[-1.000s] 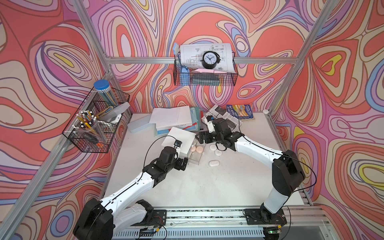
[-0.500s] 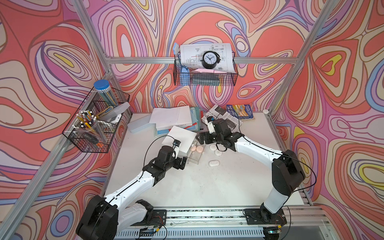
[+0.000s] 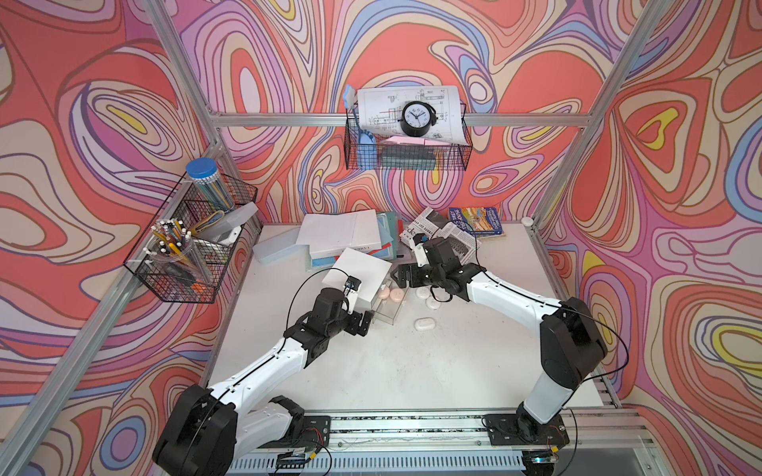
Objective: Put the bluetooth earphones in the drawer according to color
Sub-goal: Close the drawer of the storage box.
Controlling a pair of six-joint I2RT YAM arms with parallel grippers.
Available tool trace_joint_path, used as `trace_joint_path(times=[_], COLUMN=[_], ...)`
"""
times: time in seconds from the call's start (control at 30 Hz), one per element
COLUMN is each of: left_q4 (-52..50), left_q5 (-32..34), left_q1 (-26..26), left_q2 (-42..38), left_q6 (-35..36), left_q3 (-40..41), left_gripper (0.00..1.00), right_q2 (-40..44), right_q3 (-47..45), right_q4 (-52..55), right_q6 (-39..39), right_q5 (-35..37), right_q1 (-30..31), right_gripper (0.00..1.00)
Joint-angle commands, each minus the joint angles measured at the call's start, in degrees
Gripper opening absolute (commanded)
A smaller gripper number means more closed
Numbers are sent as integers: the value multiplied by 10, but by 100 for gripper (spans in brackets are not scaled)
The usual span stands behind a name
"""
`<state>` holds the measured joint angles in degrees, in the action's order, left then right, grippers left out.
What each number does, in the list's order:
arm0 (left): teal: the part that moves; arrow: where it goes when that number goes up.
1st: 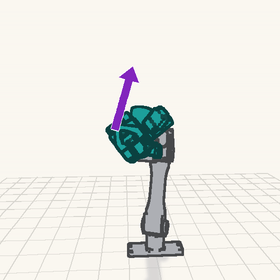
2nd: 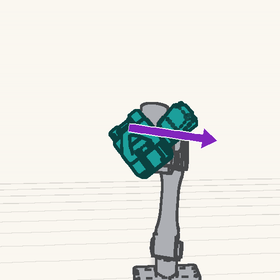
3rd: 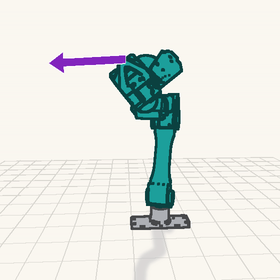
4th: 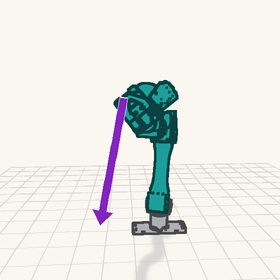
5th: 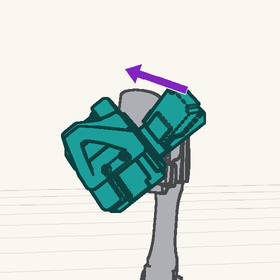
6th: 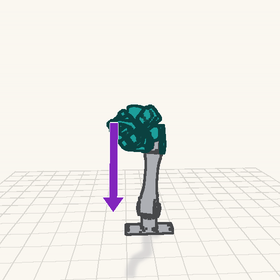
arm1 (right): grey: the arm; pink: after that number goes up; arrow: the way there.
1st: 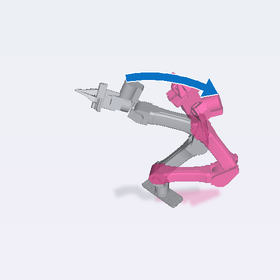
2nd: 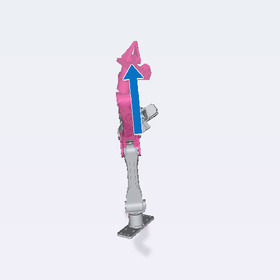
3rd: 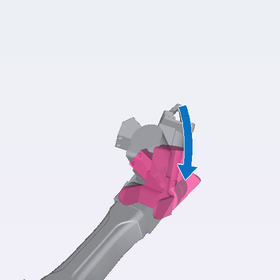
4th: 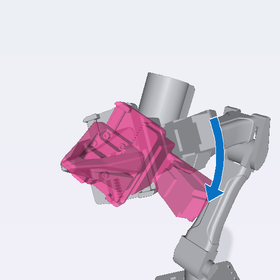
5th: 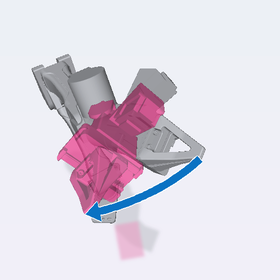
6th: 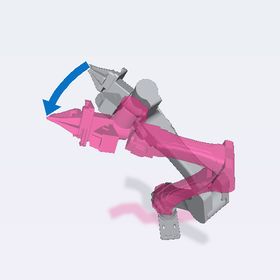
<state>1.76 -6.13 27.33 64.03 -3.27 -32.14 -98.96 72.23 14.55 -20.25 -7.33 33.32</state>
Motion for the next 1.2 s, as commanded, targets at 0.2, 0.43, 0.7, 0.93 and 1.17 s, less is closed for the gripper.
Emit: trace_joint_path(times=[0.2,0.43,0.7,0.93,1.17], left_q4=[-101,-145,-200,-194,-186], left_q5=[-58,-88,-147,-190,-186], left_q1=[-1,-1,-2,-10,-10], left_q2=[-114,-72,45,94,84], left_q6=[74,145,242,258,244], left_q3=[-107,-163,-272,-287,-267], left_gripper=[96,98,98,98,99], right_q2=[49,50,21,-10,-48], right_q3=[-76,-116,-135,-119,-99], right_q4=[-11,-24,-83,-129,-158], right_q6=[-31,-85,-115,-130,-142], right_q5=[8,-12,-54,-91,-127], right_q1=[-3,-3,-3,-3,-3], right_gripper=[61,0,0,0,0])
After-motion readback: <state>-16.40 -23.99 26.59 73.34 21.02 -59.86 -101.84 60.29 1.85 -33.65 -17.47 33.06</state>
